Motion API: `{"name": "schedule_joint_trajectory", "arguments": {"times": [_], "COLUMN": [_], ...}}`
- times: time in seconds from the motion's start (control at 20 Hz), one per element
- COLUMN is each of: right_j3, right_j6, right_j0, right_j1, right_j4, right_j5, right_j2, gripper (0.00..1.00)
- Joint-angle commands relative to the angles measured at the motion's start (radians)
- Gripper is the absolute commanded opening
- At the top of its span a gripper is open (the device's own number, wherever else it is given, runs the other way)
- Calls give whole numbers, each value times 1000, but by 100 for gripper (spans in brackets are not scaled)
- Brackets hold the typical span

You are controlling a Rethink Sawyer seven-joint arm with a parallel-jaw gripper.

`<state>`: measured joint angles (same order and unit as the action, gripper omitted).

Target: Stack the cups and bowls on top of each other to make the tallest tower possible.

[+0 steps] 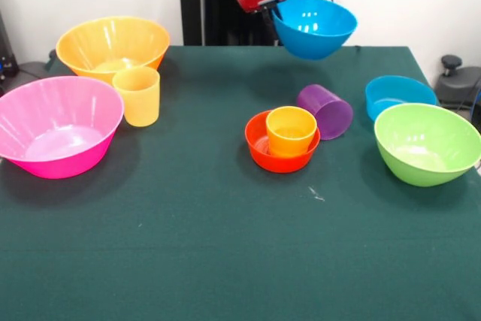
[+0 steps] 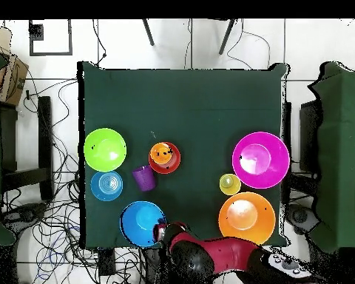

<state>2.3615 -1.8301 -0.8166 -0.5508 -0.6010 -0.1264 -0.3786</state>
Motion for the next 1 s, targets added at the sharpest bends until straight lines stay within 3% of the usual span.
{"name": "schedule_joint_trajectory", "arguments": {"times": [0.05,0.25,0.6,0.85,1.0], "right_j3": [-159,-191,-241,-327,-400], "right_j6": [-81,-59,-42,-26,1], "right_j0": [76,83,37,66,82], "right_j1": [-26,-20,-3,-6,0], "right_j4": [96,123,176,222,261], "right_j5": [160,218,298,381,482], "right_j2": [-112,-126,-184,-192,-203], "gripper": [0,0,0,0,0]}}
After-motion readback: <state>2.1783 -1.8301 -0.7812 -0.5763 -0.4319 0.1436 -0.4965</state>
